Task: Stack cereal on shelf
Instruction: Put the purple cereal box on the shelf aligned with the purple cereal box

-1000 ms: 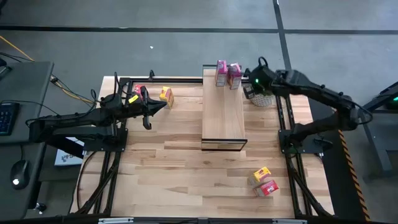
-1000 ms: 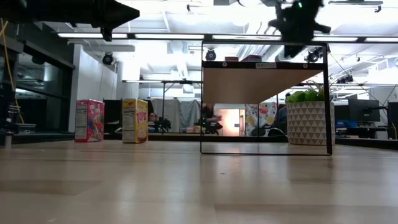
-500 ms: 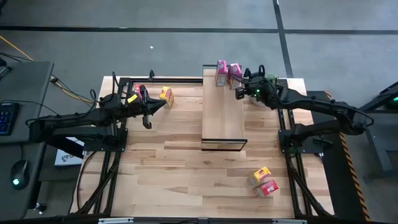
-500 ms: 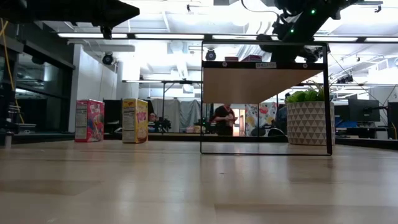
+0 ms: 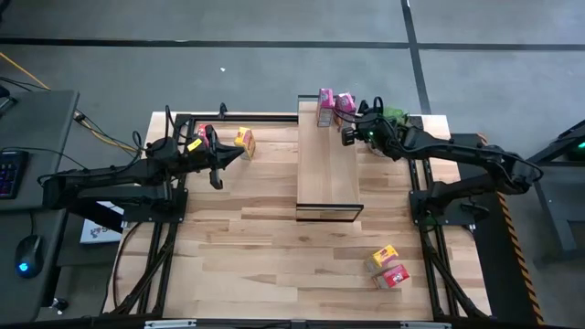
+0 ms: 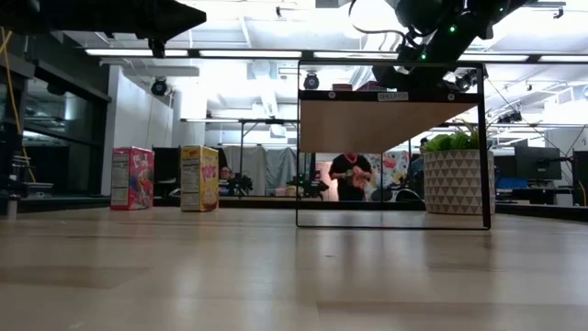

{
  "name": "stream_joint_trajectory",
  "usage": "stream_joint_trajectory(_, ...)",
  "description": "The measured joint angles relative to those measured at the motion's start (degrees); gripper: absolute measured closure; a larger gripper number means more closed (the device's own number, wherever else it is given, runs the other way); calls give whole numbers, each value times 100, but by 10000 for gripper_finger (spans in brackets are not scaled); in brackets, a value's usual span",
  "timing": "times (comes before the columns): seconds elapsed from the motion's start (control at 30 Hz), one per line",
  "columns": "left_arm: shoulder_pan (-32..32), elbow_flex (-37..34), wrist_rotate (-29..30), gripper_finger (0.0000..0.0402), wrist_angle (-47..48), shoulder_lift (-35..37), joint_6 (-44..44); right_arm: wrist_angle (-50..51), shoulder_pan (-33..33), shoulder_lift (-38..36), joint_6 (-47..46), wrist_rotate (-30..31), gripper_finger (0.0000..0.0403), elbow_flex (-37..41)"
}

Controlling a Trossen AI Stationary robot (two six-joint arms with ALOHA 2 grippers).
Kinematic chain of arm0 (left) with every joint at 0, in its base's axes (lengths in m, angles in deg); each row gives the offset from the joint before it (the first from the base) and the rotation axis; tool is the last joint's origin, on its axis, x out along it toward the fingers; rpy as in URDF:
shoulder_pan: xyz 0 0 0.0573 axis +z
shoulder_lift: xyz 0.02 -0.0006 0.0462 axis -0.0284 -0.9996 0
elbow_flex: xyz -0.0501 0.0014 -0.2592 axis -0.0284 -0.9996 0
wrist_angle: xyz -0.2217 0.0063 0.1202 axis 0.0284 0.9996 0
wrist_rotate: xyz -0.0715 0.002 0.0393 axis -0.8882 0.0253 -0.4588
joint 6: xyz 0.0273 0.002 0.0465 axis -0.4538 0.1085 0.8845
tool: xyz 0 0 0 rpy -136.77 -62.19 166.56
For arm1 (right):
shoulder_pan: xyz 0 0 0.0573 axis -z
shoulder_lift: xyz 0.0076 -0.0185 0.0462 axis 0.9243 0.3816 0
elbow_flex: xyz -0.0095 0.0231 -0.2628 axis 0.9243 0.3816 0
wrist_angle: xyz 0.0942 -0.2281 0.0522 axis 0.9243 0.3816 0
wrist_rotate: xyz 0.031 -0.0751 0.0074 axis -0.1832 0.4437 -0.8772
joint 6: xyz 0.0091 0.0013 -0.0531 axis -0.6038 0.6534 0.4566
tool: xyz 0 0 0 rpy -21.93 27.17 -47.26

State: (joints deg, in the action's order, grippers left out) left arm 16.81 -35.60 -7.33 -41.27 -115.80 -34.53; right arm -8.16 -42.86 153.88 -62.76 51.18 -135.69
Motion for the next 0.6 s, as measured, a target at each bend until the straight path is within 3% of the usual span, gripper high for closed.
stream_joint_trajectory(0.6, 2, 0, 20, 398, -8, 0, 98, -280, 0, 11, -137, -408, 403, -2)
